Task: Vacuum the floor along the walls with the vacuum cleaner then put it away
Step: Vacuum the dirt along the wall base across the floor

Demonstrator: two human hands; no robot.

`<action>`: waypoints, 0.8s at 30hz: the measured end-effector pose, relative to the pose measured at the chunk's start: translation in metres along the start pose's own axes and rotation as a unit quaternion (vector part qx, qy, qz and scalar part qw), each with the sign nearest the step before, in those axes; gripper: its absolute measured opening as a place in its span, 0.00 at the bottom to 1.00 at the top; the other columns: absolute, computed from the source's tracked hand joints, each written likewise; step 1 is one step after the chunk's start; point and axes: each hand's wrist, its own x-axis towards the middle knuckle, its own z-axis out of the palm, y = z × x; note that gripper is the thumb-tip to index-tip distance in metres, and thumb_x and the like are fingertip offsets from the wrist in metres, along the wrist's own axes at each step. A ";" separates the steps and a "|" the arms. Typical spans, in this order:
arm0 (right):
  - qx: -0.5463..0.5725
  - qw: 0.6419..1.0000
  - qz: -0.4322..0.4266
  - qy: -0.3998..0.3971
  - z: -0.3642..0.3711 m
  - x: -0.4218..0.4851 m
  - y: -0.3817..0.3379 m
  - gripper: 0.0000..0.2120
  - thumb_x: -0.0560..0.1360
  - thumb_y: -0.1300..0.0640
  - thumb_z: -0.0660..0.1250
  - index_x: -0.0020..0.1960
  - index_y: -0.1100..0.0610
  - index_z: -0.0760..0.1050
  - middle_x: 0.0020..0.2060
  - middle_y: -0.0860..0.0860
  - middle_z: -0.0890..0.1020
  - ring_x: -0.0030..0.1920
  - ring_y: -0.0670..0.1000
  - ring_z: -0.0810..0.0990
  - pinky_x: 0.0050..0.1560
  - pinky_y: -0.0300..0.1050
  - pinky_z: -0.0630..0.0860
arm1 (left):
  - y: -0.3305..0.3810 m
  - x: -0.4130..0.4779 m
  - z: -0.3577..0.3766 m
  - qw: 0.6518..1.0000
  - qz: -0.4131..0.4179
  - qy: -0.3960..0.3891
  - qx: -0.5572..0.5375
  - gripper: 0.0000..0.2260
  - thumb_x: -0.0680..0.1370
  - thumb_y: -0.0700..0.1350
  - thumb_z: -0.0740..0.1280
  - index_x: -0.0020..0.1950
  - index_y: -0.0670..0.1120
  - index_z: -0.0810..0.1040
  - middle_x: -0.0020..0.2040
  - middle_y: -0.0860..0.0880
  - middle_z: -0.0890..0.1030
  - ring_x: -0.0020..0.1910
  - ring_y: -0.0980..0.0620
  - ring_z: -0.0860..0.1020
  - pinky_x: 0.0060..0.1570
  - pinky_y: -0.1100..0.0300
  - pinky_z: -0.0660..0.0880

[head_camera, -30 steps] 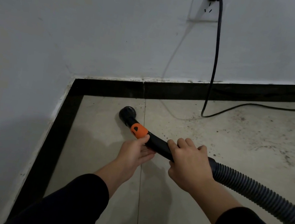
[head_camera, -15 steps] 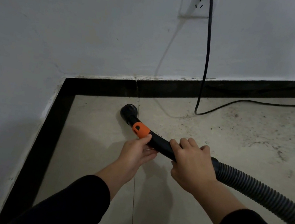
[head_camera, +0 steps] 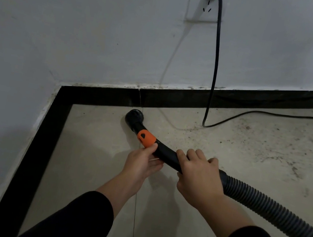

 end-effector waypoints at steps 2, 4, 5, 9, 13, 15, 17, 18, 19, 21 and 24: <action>0.001 1.000 0.000 0.000 0.002 0.005 0.000 0.24 0.76 0.52 0.63 0.69 0.52 0.62 0.56 0.50 0.72 0.57 0.53 0.69 0.52 0.53 0.65 | 0.001 0.004 0.001 1.000 0.003 0.006 -0.002 0.11 0.81 0.44 0.65 0.60 0.40 0.77 0.53 0.41 0.83 0.49 0.48 0.83 0.40 0.61 0.80; 0.004 1.000 0.000 0.000 0.004 0.009 0.001 0.23 0.76 0.53 0.63 0.69 0.52 0.62 0.56 0.49 0.72 0.57 0.53 0.69 0.52 0.52 0.65 | 0.002 0.007 0.002 1.000 0.007 0.010 -0.006 0.11 0.81 0.44 0.65 0.60 0.40 0.77 0.53 0.42 0.82 0.49 0.48 0.83 0.40 0.61 0.80; 0.005 1.000 0.001 0.000 0.004 0.011 0.001 0.23 0.76 0.53 0.63 0.69 0.52 0.62 0.56 0.49 0.72 0.57 0.53 0.69 0.52 0.52 0.65 | 0.002 0.009 0.002 1.000 0.010 0.011 -0.007 0.11 0.81 0.44 0.65 0.60 0.40 0.77 0.53 0.42 0.82 0.50 0.48 0.82 0.41 0.61 0.80; 0.012 1.000 0.001 0.000 0.007 0.017 0.000 0.22 0.75 0.53 0.63 0.68 0.51 0.63 0.56 0.48 0.72 0.57 0.53 0.69 0.52 0.52 0.65 | 0.004 0.015 0.004 1.000 0.016 0.014 -0.020 0.13 0.81 0.43 0.64 0.63 0.39 0.76 0.56 0.41 0.82 0.53 0.48 0.81 0.46 0.60 0.79; 0.018 1.000 0.003 0.004 0.008 0.024 -0.002 0.22 0.76 0.53 0.63 0.68 0.51 0.62 0.56 0.48 0.73 0.57 0.53 0.69 0.53 0.53 0.66 | 0.006 0.021 0.005 0.999 0.023 0.014 -0.031 0.13 0.81 0.43 0.64 0.63 0.39 0.76 0.56 0.41 0.82 0.54 0.48 0.81 0.50 0.59 0.79; 0.023 1.000 0.004 0.008 0.009 0.026 -0.002 0.22 0.76 0.53 0.63 0.68 0.51 0.62 0.56 0.48 0.73 0.57 0.53 0.69 0.54 0.53 0.66 | 0.006 0.024 0.004 0.999 0.028 0.015 -0.035 0.12 0.81 0.43 0.64 0.63 0.41 0.76 0.56 0.42 0.82 0.53 0.49 0.82 0.50 0.59 0.79; 0.025 1.000 0.004 0.011 0.009 0.030 -0.003 0.23 0.76 0.53 0.63 0.69 0.51 0.62 0.56 0.48 0.73 0.57 0.53 0.70 0.54 0.53 0.66 | 0.007 0.027 0.003 0.999 0.033 0.016 -0.041 0.10 0.81 0.43 0.64 0.61 0.42 0.77 0.55 0.43 0.82 0.52 0.49 0.82 0.48 0.60 0.79; 0.026 1.000 0.004 0.012 0.010 0.031 -0.004 0.23 0.76 0.53 0.63 0.69 0.51 0.62 0.56 0.47 0.73 0.57 0.52 0.70 0.54 0.53 0.66 | 0.007 0.028 0.002 0.998 0.035 0.017 -0.043 0.09 0.81 0.44 0.64 0.59 0.42 0.77 0.54 0.43 0.83 0.51 0.50 0.83 0.46 0.61 0.80; 0.027 1.000 0.005 0.012 0.010 0.032 -0.005 0.23 0.76 0.53 0.63 0.69 0.51 0.62 0.56 0.47 0.73 0.57 0.52 0.69 0.55 0.53 0.67 | 0.008 0.029 0.001 0.998 0.037 0.018 -0.046 0.08 0.81 0.44 0.64 0.57 0.43 0.78 0.53 0.44 0.83 0.50 0.51 0.83 0.46 0.61 0.80; 0.031 0.999 0.007 0.012 0.011 0.034 -0.006 0.23 0.76 0.53 0.63 0.70 0.50 0.61 0.56 0.47 0.73 0.58 0.52 0.69 0.55 0.53 0.67 | 0.008 0.030 0.000 0.998 0.038 0.022 -0.050 0.05 0.81 0.44 0.65 0.54 0.44 0.78 0.53 0.44 0.83 0.49 0.52 0.83 0.44 0.62 0.80; 0.037 0.999 0.011 0.014 0.011 0.035 -0.008 0.22 0.76 0.53 0.63 0.69 0.50 0.62 0.55 0.46 0.74 0.57 0.52 0.70 0.54 0.52 0.67 | 0.009 0.031 -0.001 0.997 0.038 0.029 -0.053 0.05 0.81 0.43 0.65 0.54 0.44 0.78 0.53 0.44 0.83 0.49 0.51 0.83 0.45 0.62 0.81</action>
